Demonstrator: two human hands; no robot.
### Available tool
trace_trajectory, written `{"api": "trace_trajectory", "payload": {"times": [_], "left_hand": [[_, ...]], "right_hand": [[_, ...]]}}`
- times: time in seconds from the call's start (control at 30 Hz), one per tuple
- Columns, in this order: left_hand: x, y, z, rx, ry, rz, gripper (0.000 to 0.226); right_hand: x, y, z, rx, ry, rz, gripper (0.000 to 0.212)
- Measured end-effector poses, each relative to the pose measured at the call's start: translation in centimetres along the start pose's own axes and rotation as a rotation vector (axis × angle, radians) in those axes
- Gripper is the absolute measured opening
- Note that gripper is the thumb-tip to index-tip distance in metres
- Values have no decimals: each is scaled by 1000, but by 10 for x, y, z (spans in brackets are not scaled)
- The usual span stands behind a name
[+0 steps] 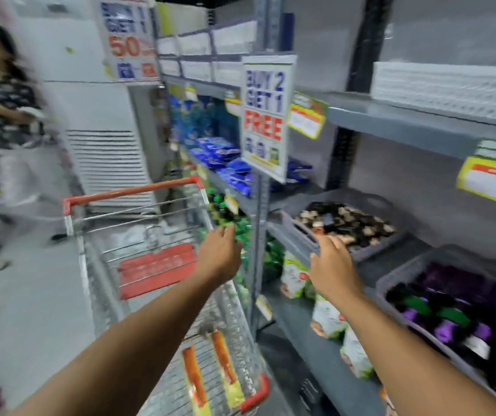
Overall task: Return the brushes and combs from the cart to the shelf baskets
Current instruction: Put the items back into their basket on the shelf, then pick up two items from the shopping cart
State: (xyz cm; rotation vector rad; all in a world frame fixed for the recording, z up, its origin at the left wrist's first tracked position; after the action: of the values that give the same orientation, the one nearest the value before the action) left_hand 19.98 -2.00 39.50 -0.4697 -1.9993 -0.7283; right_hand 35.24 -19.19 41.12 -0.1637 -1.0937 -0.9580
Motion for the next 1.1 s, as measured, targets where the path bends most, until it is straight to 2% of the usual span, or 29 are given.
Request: {"api": "trace_trajectory", "payload": {"times": [0.2,0.37,0.53,0.8,1.1], "left_hand": [[25,-50,134,407,-83,9,49],[24,-80,202,634,-167,-19,53],[7,-82,239,685,-231,-25,44],[-67,-75,282,819,-343,65,54],[-134,-77,318,957,-376,160,60]], "right_hand": [[-83,-17,74,37,89,236,46],[-143,-21,119,70,110,336,43],[-202,-17,134,77,86,429,46],[-296,-25,128,111,34,598,47],[-397,-44,96,1,9,773,56]]}}
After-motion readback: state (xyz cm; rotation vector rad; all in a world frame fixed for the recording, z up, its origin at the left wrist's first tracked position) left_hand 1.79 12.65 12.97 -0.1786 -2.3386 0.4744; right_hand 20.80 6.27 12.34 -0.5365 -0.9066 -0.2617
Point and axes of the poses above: each hand's wrist, its own y-axis towards the middle knuckle, its own x-axis out of the back of the hand, z = x × y, the point moved 5 cm from there along y, towards the middle knuckle, and after that the axes turned 7 degrees about -z, right-handed, at the moved point
